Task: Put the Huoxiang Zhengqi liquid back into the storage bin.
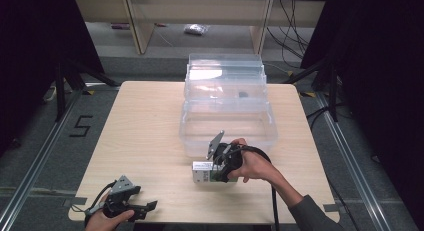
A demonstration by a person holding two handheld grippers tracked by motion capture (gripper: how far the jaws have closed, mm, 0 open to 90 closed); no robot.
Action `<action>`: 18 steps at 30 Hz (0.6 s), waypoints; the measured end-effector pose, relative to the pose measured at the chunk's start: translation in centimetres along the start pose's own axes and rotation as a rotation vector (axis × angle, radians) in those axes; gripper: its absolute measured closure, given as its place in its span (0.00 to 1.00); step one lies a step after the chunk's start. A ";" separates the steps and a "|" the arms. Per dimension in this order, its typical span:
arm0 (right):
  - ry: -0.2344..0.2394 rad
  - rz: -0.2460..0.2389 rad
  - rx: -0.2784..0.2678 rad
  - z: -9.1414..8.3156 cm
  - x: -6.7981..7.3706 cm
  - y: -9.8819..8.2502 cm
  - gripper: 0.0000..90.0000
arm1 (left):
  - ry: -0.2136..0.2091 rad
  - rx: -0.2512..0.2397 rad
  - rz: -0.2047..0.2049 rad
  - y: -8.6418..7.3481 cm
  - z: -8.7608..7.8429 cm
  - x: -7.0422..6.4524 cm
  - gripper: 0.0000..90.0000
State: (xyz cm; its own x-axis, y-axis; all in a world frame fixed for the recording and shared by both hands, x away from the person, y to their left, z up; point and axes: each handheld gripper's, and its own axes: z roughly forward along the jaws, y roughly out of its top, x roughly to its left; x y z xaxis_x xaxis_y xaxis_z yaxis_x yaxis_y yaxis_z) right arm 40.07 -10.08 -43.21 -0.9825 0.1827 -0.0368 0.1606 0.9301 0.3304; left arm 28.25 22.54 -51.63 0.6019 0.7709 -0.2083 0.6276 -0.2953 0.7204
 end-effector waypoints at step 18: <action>0.024 -0.055 0.056 1.2 -0.4 0.3 0.59 | 0.010 -0.002 0.003 0.0 0.0 -0.1 0.16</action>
State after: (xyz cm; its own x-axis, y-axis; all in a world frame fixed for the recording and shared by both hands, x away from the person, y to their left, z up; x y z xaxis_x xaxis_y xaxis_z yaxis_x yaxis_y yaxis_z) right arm 40.66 -9.48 -44.25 -0.9919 0.1237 -0.0302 0.1107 0.9549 0.2755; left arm 28.19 22.51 -51.61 0.5986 0.7757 -0.1998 0.6252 -0.2965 0.7220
